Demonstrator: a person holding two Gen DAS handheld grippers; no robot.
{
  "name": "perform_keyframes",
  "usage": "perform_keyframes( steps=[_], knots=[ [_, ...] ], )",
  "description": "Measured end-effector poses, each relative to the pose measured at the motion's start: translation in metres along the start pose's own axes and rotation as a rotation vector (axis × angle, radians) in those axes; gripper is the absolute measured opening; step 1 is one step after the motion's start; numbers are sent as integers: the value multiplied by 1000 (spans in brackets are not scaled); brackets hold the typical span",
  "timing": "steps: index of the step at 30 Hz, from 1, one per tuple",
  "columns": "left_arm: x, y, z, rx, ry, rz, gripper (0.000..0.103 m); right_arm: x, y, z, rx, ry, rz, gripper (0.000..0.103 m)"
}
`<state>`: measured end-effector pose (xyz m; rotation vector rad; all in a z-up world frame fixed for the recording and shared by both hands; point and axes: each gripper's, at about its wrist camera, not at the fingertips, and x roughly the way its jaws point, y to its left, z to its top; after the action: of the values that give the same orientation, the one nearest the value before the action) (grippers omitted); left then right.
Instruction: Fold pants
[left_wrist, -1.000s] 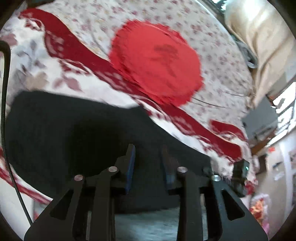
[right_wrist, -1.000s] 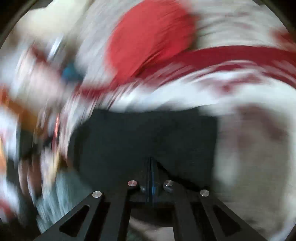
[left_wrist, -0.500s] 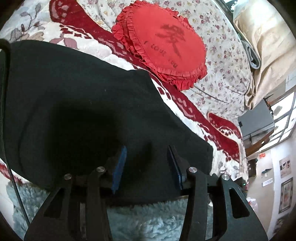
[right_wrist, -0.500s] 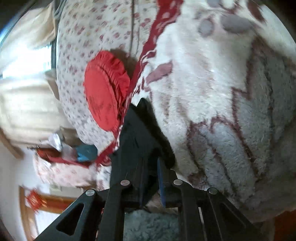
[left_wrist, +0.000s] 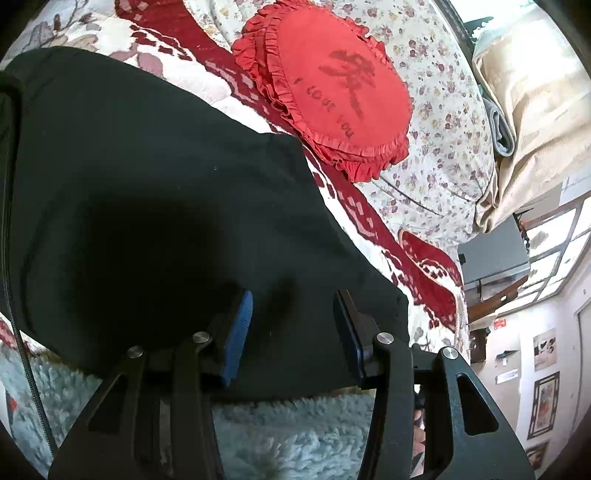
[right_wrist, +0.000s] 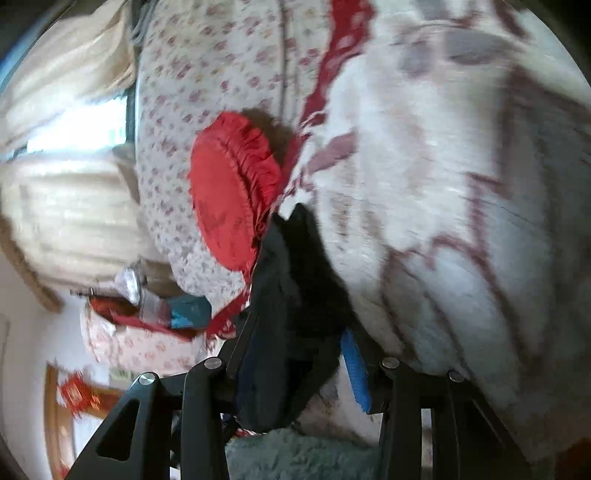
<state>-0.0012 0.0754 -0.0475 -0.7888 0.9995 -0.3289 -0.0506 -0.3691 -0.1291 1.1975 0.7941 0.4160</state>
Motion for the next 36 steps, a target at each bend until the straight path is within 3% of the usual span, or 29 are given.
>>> perform_keyframes(
  steps=[3,7,9,11,14,16,18,21,25,28,30,32,36],
  knots=[
    [-1,2,-1,-9,-4,-3,44,4,2,2,-21,7,6,39],
    [-12,7,-1,-28,-55,8,44,4,-4,-1,-1,-3,-18,18],
    [-32,15,0,-63,-148,34,44,4,-8,0,9,4,-37,14],
    [-54,28,0,-120,-239,106,44,4,-2,0,-23,11,-75,11],
    [-93,65,-3,-277,-378,201,46,3,39,-6,-169,15,-135,10],
    [-102,82,-5,-346,-404,210,46,10,76,-14,-264,46,-83,10],
    [-103,90,-6,-380,-401,204,46,33,119,-28,-361,122,-26,10],
    [-100,85,-7,-346,-389,203,46,81,179,-59,-507,242,53,10],
    [-102,81,-7,-318,-396,210,46,163,223,-115,-693,435,72,10],
    [-101,82,-7,-340,-394,203,46,222,221,-155,-769,562,3,10],
    [-103,83,-8,-344,-389,198,46,253,208,-175,-831,626,-99,10],
    [-103,84,-8,-343,-389,197,46,270,195,-187,-861,670,-196,10],
    [-101,82,-8,-343,-374,197,46,276,181,-190,-851,689,-226,13]
  ],
)
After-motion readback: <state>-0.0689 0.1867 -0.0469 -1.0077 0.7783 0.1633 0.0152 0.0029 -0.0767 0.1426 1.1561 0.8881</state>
